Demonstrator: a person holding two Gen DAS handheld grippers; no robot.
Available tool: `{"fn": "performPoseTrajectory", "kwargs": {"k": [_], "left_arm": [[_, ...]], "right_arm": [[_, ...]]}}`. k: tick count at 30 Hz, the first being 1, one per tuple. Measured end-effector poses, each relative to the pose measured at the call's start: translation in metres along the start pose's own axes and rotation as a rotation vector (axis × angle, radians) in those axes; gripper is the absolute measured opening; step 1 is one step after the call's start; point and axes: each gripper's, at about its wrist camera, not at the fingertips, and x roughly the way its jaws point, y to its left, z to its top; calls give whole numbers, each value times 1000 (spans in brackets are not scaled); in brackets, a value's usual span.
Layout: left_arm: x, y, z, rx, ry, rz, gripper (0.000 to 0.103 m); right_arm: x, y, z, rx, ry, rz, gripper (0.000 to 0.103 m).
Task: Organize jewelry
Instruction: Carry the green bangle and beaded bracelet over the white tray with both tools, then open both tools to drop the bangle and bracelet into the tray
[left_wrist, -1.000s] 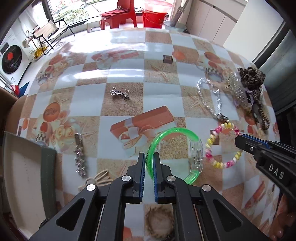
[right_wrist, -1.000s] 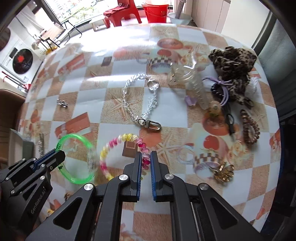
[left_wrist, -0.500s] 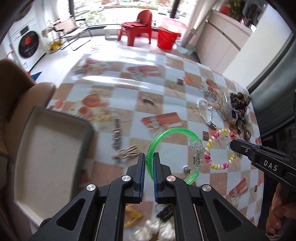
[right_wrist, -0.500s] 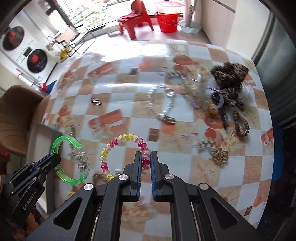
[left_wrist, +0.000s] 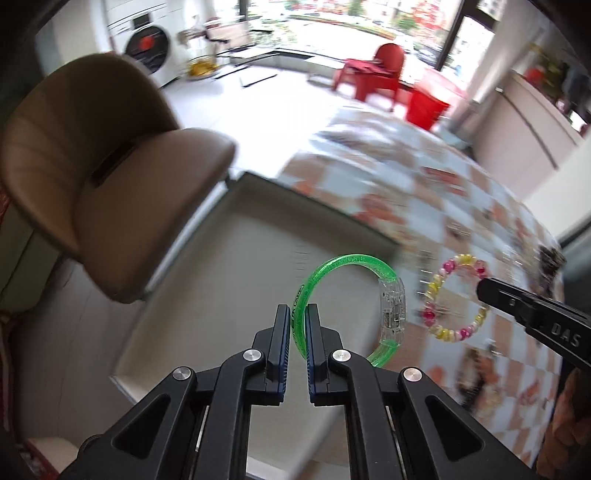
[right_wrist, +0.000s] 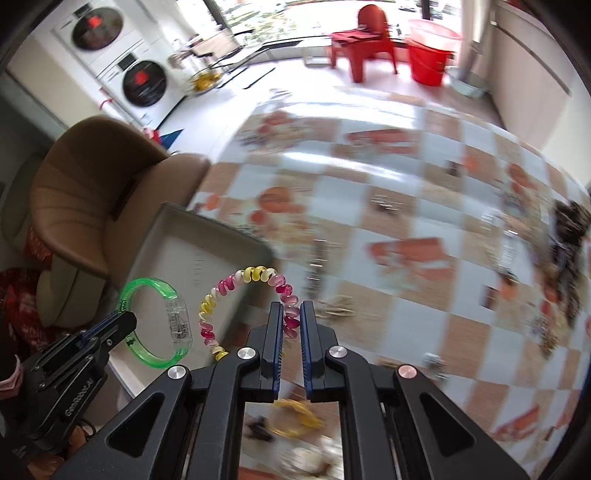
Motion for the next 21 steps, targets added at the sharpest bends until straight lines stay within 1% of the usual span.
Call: {"fn": "performPoseTrajectory", "kwargs": {"k": [3, 6, 9, 15, 21], "left_arm": [[19, 26, 4, -31, 11, 42, 11], [40, 47, 8, -62, 20, 63, 11], [61, 60, 10, -81, 37, 75, 11], [93, 70, 10, -92, 61, 90, 11], [98, 67, 5, -54, 62, 105, 11]], "right_arm": [[24, 23, 8, -13, 12, 12, 9], [54, 39, 16, -18, 29, 8, 9], [77, 47, 23, -15, 42, -2, 9], [112, 51, 29, -21, 65, -39, 9], [133, 49, 27, -20, 101, -83, 10]]}}
